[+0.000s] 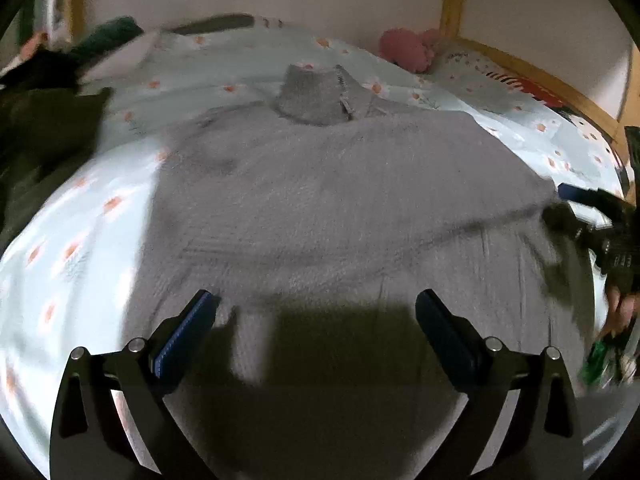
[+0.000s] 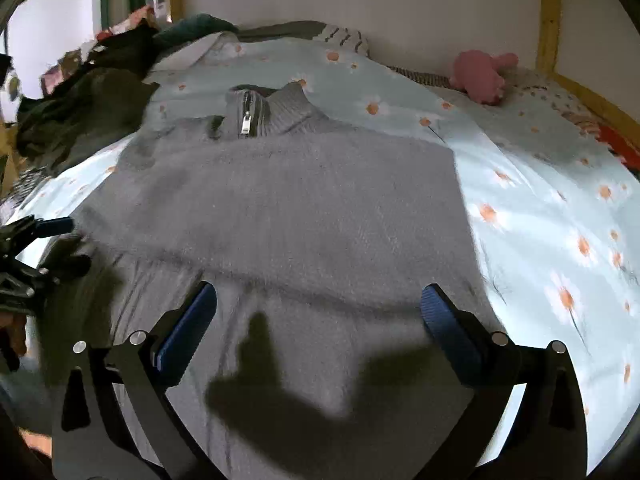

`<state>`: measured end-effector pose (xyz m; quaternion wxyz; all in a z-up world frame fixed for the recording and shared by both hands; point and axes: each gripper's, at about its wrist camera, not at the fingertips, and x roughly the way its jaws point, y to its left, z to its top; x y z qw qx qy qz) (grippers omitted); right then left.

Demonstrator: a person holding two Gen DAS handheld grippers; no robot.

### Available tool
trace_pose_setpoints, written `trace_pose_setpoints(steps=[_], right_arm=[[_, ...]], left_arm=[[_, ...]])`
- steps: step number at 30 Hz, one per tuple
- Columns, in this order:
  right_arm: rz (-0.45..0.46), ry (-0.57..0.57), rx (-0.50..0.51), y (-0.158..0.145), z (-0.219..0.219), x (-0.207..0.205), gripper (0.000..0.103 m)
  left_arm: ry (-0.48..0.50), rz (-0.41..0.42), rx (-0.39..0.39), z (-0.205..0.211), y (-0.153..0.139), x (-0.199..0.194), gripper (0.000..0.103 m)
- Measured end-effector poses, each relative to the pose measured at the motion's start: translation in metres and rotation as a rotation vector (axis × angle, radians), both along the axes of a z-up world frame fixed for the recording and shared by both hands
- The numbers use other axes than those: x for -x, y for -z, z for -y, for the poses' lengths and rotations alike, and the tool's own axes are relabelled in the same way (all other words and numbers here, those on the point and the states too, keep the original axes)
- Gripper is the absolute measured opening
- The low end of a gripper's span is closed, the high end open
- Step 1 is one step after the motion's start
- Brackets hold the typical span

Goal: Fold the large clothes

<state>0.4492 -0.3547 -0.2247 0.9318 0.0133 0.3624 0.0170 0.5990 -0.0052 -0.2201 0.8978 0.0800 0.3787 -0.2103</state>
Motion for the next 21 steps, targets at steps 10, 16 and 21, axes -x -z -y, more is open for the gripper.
trace_pose_setpoints(steps=[10,16,21], right_arm=[[-0.076,0.034,-0.010,0.053,0.009,0.084,0.100],[-0.066,-0.040,0.028,0.064,-0.012,0.122,0.100],[-0.066,-0.081,-0.001,0.072,-0.015,0.148,0.100]], left_arm=[[-0.083,-0.046,-0.063,-0.049,0.053,0.097,0.098],[-0.084,-0.055,-0.023,-0.056,0.065,0.133,0.098],[-0.084,-0.042,-0.017,-0.064,0.080,0.156,0.098]])
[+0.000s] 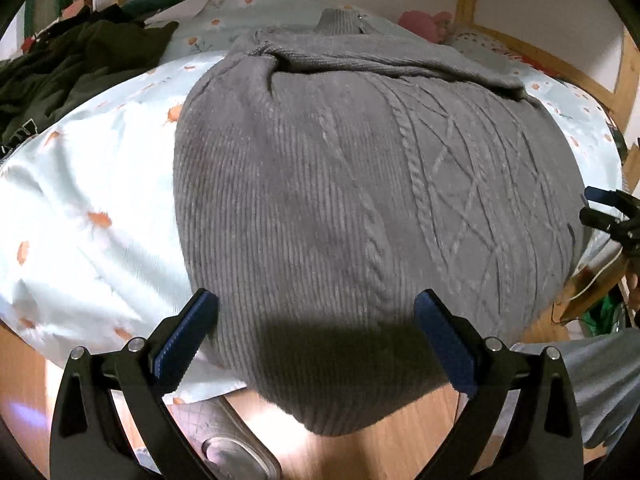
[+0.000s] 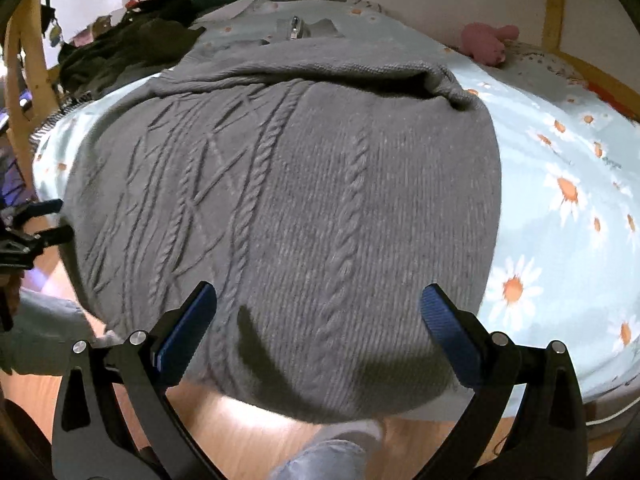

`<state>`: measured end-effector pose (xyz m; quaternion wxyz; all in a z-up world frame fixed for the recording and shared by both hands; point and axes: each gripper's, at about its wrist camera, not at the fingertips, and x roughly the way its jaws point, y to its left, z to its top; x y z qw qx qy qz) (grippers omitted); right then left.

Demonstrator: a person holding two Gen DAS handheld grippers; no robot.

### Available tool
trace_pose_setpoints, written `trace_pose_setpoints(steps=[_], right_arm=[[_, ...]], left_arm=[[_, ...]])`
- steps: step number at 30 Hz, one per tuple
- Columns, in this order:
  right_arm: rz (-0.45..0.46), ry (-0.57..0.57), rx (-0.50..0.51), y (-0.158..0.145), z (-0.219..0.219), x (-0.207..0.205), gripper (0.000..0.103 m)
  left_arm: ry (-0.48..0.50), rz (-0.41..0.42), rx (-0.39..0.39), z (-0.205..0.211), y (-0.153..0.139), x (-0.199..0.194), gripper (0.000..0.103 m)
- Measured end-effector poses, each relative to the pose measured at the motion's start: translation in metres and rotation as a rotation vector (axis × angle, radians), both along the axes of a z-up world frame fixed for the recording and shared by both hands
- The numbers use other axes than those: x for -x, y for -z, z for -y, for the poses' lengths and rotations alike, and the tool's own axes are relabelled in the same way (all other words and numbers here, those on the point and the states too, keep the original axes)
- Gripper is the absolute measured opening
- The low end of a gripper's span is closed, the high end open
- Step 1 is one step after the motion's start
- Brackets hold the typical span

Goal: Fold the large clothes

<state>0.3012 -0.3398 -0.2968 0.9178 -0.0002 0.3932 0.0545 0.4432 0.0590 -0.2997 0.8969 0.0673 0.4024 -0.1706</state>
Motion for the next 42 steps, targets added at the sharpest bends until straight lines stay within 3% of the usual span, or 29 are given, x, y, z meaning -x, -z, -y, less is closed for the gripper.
trace_pose_setpoints(steps=[5,8,12,15,20,21,22,24,25,28,32,37,42], right_arm=[[-0.006,0.043,-0.100,0.009,0.015,0.010,0.100],[-0.010,0.077,-0.142,0.015,0.022,0.014,0.100],[-0.014,0.092,-0.167,0.021,0.024,0.019,0.100],[-0.010,0.099,-0.164,0.020,0.023,0.022,0.100],[-0.003,0.109,-0.153,0.018,0.027,0.024,0.100],[-0.004,0.116,-0.155,0.019,0.030,0.025,0.100],[-0.004,0.123,-0.161,0.019,0.033,0.025,0.100],[0.009,0.145,-0.189,0.019,0.043,0.029,0.100],[0.022,0.158,-0.203,0.019,0.050,0.032,0.100],[0.031,0.154,-0.241,0.022,0.067,0.040,0.100],[-0.106,-0.005,-0.362,0.039,0.087,0.046,0.100],[-0.132,-0.025,-0.447,0.061,0.094,0.052,0.100],[-0.172,-0.064,-0.590,0.077,0.088,0.042,0.100]], left_arm=[[0.003,-0.006,-0.001,-0.009,0.011,0.017,0.098],[0.001,-0.086,0.059,-0.020,0.027,0.023,0.098],[0.007,-0.184,0.216,-0.032,0.054,0.027,0.098],[0.008,-0.243,0.291,-0.034,0.070,0.018,0.098],[-0.008,-0.365,0.484,-0.040,0.083,0.001,0.097],[-0.006,-0.377,0.499,-0.039,0.084,0.004,0.083],[0.000,-0.391,0.505,-0.038,0.084,0.003,0.054],[0.017,-0.435,0.522,-0.035,0.084,0.005,0.033],[0.027,-0.444,0.541,-0.035,0.081,0.006,0.018],[0.071,-0.429,0.570,-0.032,0.060,0.013,0.014],[0.104,-0.362,0.552,-0.030,0.012,0.021,0.014],[0.130,-0.308,0.610,-0.030,-0.039,0.018,0.014],[0.149,-0.304,0.622,-0.030,-0.062,0.015,0.014]])
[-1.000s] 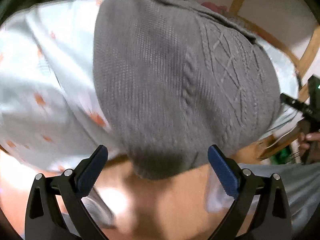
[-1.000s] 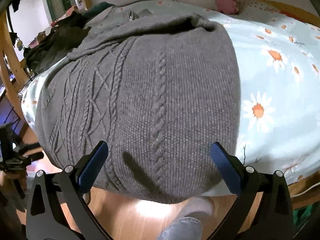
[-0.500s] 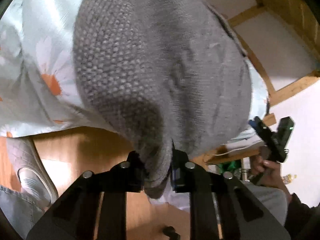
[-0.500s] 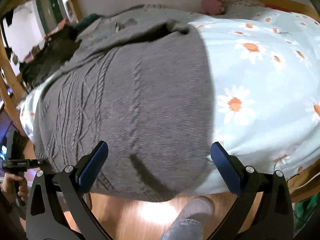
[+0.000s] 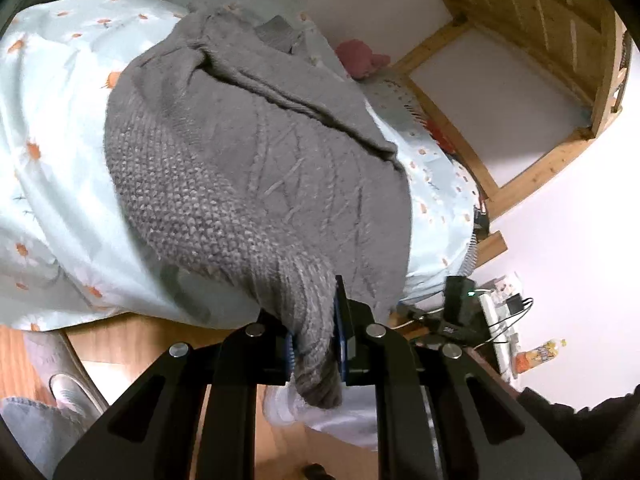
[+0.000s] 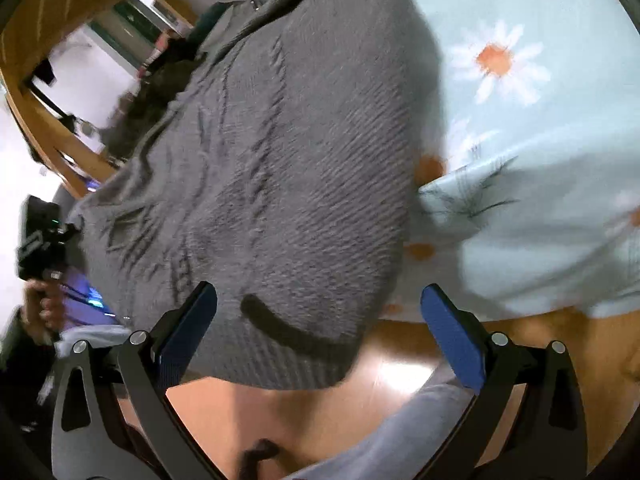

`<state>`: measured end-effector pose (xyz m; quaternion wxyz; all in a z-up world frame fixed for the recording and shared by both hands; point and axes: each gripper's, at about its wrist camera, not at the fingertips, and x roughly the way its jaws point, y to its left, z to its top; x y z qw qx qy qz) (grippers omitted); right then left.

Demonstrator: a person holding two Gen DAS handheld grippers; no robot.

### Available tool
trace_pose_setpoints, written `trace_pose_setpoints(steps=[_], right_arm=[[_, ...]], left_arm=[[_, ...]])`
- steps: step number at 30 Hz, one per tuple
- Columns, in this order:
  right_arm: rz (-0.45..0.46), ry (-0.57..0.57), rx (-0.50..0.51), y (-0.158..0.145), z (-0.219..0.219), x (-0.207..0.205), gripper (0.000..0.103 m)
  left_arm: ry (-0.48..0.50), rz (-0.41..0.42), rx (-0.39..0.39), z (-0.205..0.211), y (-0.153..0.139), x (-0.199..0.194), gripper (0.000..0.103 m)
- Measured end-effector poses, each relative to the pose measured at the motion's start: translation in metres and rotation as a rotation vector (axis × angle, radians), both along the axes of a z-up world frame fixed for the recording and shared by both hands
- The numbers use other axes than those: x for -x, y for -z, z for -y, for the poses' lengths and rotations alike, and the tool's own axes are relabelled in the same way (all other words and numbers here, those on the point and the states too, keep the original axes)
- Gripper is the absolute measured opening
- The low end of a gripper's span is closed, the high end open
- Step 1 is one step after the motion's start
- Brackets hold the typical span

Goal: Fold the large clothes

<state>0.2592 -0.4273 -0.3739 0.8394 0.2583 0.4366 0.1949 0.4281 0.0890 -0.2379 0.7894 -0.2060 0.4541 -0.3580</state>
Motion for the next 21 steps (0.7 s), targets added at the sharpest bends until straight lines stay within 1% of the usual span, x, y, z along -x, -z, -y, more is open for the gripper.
trace_pose_setpoints(steps=[1,2,4,5,6,7,9,10,11,13,15,17,20,21], right_arm=[[-0.007,-0.007,-0.008,0.002,-0.003,-0.003,0.100],[-0.041,-0.022,-0.009,0.007,-0.007,-0.010,0.100],[-0.159,-0.035,-0.006,0.024,-0.011,-0.022,0.099],[-0.207,-0.047,-0.065,0.033,-0.012,-0.027,0.090],[-0.214,-0.068,-0.130,0.038,-0.013,-0.029,0.080],[-0.208,-0.091,-0.171,0.039,-0.014,-0.030,0.059],[-0.202,-0.148,-0.217,0.034,-0.017,-0.030,0.030],[-0.190,-0.173,-0.242,0.029,-0.017,-0.030,0.026],[-0.155,-0.218,-0.275,0.018,-0.015,-0.027,0.023],[-0.066,-0.252,-0.399,-0.006,-0.006,-0.020,0.019],[0.067,-0.222,-0.549,-0.039,0.014,-0.011,0.017],[0.107,-0.176,-0.573,-0.056,0.025,-0.011,0.016],[0.117,-0.151,-0.569,-0.071,0.029,-0.010,0.016],[0.116,-0.138,-0.565,-0.075,0.029,-0.009,0.016]], left_arm=[[0.001,-0.002,0.008,0.000,-0.002,0.001,0.014],[0.003,-0.002,0.011,0.002,-0.004,0.002,0.014],[0.000,0.000,-0.012,0.000,-0.006,0.005,0.014],[-0.004,0.001,-0.056,0.001,-0.006,0.004,0.014],[-0.008,-0.004,-0.072,0.003,-0.005,0.003,0.014],[-0.014,-0.018,-0.090,0.003,-0.002,0.001,0.014],[-0.018,-0.027,-0.141,0.003,-0.001,-0.003,0.014],[-0.020,-0.032,-0.168,0.004,0.001,-0.004,0.014],[-0.022,-0.035,-0.185,0.004,0.002,-0.005,0.014],[-0.029,-0.052,-0.208,0.002,0.007,-0.007,0.014],[-0.030,-0.058,-0.205,0.001,0.007,-0.009,0.014],[-0.027,-0.048,-0.218,0.002,0.006,-0.010,0.014],[-0.035,-0.056,-0.226,0.003,0.007,-0.015,0.014],[-0.033,-0.053,-0.239,0.005,0.007,-0.017,0.014]])
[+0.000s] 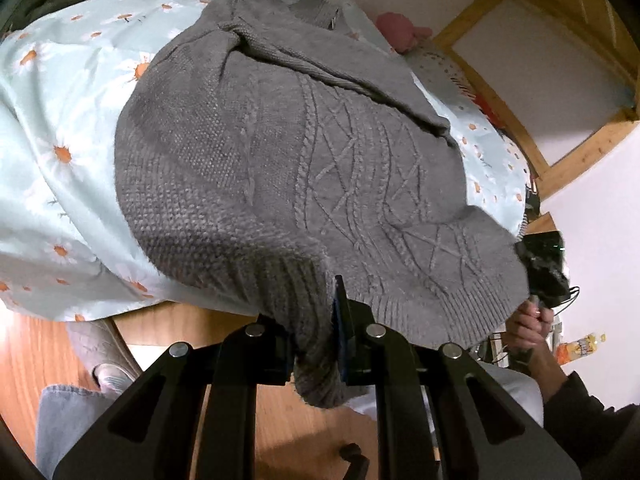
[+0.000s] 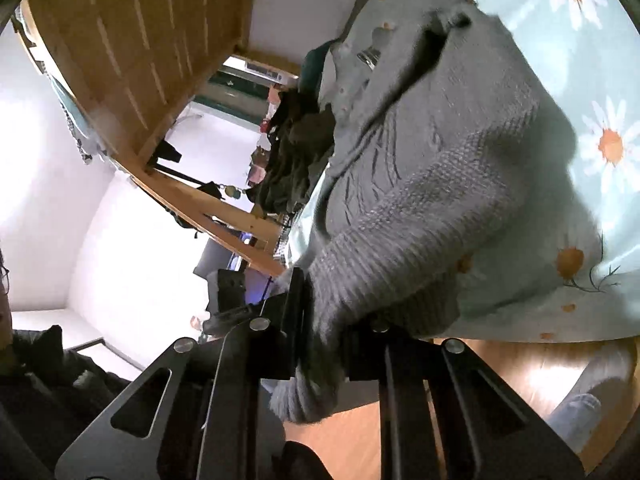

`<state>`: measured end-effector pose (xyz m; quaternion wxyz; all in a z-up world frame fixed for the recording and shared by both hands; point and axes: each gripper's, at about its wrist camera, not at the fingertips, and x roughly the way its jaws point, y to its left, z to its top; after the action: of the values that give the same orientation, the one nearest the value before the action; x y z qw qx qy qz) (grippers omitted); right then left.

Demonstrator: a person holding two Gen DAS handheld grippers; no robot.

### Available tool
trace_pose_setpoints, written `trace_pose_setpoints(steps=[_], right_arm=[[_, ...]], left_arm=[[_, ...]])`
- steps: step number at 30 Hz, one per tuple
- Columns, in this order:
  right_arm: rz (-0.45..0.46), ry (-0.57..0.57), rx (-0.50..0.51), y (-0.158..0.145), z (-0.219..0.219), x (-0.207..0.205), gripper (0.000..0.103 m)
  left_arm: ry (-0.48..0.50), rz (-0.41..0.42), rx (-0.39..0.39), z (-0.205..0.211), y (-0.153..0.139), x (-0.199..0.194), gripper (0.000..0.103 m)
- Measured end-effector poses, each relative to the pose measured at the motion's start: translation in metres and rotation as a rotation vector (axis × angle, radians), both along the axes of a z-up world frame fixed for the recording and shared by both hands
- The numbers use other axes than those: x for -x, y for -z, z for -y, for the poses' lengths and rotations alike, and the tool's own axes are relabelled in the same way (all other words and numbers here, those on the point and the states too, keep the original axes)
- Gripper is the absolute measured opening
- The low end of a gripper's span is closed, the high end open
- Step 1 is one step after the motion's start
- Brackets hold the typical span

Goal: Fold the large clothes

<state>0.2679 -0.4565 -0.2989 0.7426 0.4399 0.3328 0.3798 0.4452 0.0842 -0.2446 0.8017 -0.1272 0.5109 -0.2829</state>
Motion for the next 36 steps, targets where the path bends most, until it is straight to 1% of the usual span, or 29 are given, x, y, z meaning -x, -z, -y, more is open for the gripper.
trace_pose_setpoints(steps=[1,3,4,5,6,10,12,14,15,16,19,22,23,25,26,27,28,29,31,32,33,34,35,36], right_arm=[[-0.004,0.017,-0.003,-0.001,0.006,0.003,0.016],[0.018,0.057,-0.055,-0.011,0.020,0.002,0.016],[0.027,0.077,-0.041,-0.019,0.024,0.000,0.016],[0.027,0.085,-0.026,-0.023,0.024,0.000,0.012],[0.026,0.085,-0.006,-0.026,0.024,-0.001,0.011],[-0.016,0.055,0.073,-0.029,0.011,-0.015,0.009],[-0.028,0.055,0.090,-0.029,0.003,-0.026,0.009],[-0.010,0.079,0.061,-0.037,0.006,-0.037,0.008],[0.003,0.090,0.045,-0.037,0.006,-0.040,0.008],[0.026,0.108,0.015,-0.044,0.010,-0.047,0.008],[0.078,0.148,-0.057,-0.061,0.020,-0.064,0.008],[0.126,0.175,-0.117,-0.076,0.029,-0.083,0.008],[0.145,0.188,-0.131,-0.083,0.034,-0.096,0.008],[0.169,0.206,-0.150,-0.096,0.041,-0.120,0.008],[0.185,0.222,-0.159,-0.105,0.047,-0.141,0.008],[0.188,0.232,-0.160,-0.111,0.049,-0.157,0.008],[0.186,0.251,-0.157,-0.119,0.054,-0.183,0.008],[0.183,0.269,-0.155,-0.125,0.056,-0.201,0.008],[0.139,0.307,-0.155,-0.132,0.064,-0.248,0.008],[0.107,0.332,-0.152,-0.134,0.068,-0.278,0.008],[0.067,0.358,-0.148,-0.133,0.071,-0.300,0.008],[-0.031,0.418,-0.126,-0.125,0.077,-0.330,0.009],[-0.096,0.457,-0.106,-0.121,0.076,-0.349,0.011],[-0.171,0.475,-0.073,-0.115,0.077,-0.369,0.015]], left_arm=[[0.005,0.005,-0.011,0.002,-0.001,-0.001,0.014],[0.027,0.020,-0.026,0.007,-0.007,-0.005,0.014],[0.049,0.031,-0.039,0.011,-0.012,-0.007,0.014],[0.062,0.045,-0.053,0.014,-0.016,-0.009,0.014],[0.072,0.058,-0.062,0.017,-0.021,-0.012,0.014],[0.098,0.076,-0.050,0.022,-0.034,-0.029,0.014],[0.109,0.078,-0.043,0.025,-0.038,-0.040,0.014],[0.114,0.083,-0.025,0.027,-0.044,-0.049,0.014],[0.113,0.085,-0.003,0.026,-0.049,-0.055,0.014],[0.113,0.091,0.015,0.025,-0.054,-0.061,0.014],[0.106,0.120,0.062,0.023,-0.075,-0.082,0.014],[0.114,0.167,0.101,0.021,-0.103,-0.110,0.014],[0.118,0.176,0.108,0.021,-0.110,-0.118,0.014],[0.129,0.211,0.115,0.024,-0.129,-0.146,0.014],[0.133,0.225,0.108,0.025,-0.136,-0.160,0.014],[0.135,0.240,0.100,0.027,-0.145,-0.182,0.014],[0.131,0.247,0.099,0.029,-0.151,-0.201,0.014],[0.121,0.258,0.097,0.030,-0.157,-0.228,0.014],[0.092,0.267,0.081,0.034,-0.163,-0.271,0.014],[0.069,0.273,0.071,0.034,-0.163,-0.293,0.015],[0.032,0.268,0.063,0.034,-0.157,-0.326,0.016],[0.013,0.261,0.064,0.035,-0.150,-0.346,0.020],[-0.010,0.242,0.077,0.034,-0.139,-0.368,0.022],[-0.030,0.192,0.082,0.037,-0.121,-0.394,0.025]])
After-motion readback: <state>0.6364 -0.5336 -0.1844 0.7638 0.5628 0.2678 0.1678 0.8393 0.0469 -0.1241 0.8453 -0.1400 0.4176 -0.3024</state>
